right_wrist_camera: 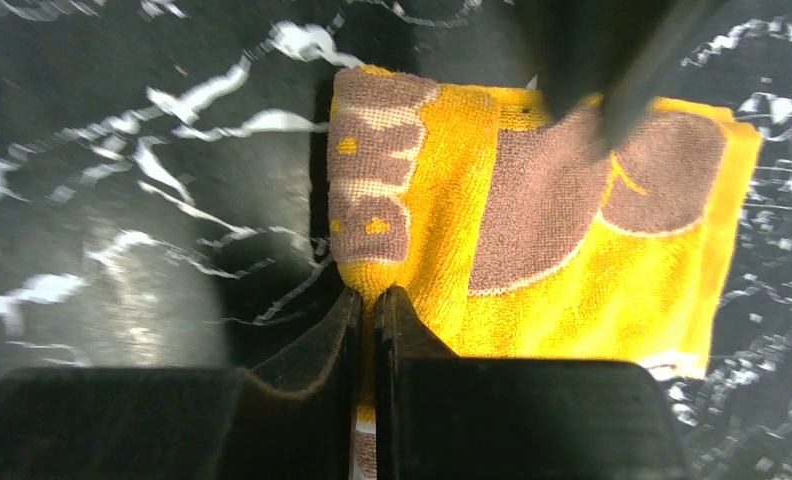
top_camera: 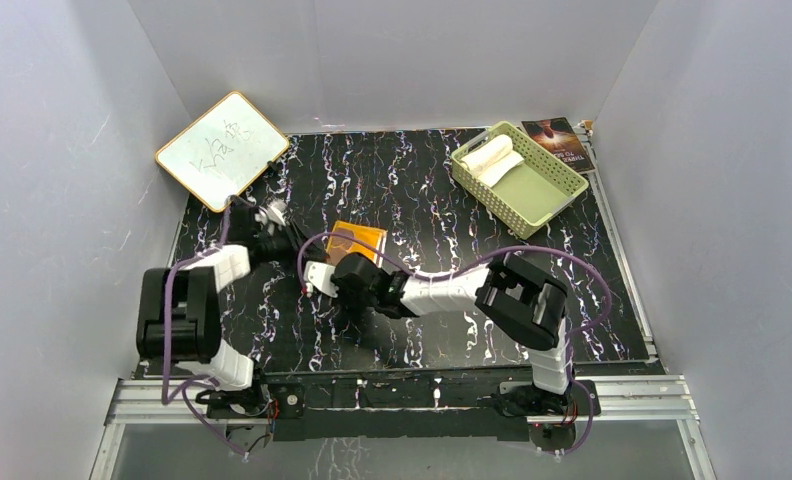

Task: Roll the towels
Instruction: Roll the towel at the center of the board.

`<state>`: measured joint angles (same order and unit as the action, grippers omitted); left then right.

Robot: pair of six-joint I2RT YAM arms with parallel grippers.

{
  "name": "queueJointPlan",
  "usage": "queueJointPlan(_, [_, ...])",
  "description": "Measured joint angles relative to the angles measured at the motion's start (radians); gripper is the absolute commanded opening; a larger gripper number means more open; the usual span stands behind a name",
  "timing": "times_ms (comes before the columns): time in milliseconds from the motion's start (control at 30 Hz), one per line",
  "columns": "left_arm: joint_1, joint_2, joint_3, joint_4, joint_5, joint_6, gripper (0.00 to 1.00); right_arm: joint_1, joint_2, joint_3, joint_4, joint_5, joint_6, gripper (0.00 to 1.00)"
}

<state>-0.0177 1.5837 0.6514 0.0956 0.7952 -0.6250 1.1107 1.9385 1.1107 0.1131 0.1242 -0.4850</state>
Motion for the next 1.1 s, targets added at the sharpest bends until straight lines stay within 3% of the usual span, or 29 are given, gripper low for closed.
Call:
queueJointPlan(233, [0.166, -0.203, 0.207, -0.151, -0.037, 0.111, 0.31, -0.051, -0.005, 0.148, -0.223, -0.27, 0.264, 0.0])
queueJointPlan(467, [0.206, -0.264, 0.189, -0.24, -0.039, 0.163, 0.31, -0.221, -0.01, 0.15, -0.266, -0.657, 0.563, 0.0])
queueJointPlan(600, [0.211, -0.264, 0.169, -0.277, -0.035, 0.172, 0.31, -0.291, 0.08, 0.28, -0.346, -0.808, 0.683, 0.0])
queueJointPlan(867, [0.211, -0.264, 0.166, -0.282, 0.027, 0.185, 0.29, -0.308, 0.328, 0.575, -0.523, -1.051, 0.78, 0.0])
queueJointPlan(1100, [0.211, -0.264, 0.132, -0.283, 0.057, 0.188, 0.28, -0.385, 0.391, 0.601, -0.557, -1.191, 0.861, 0.0])
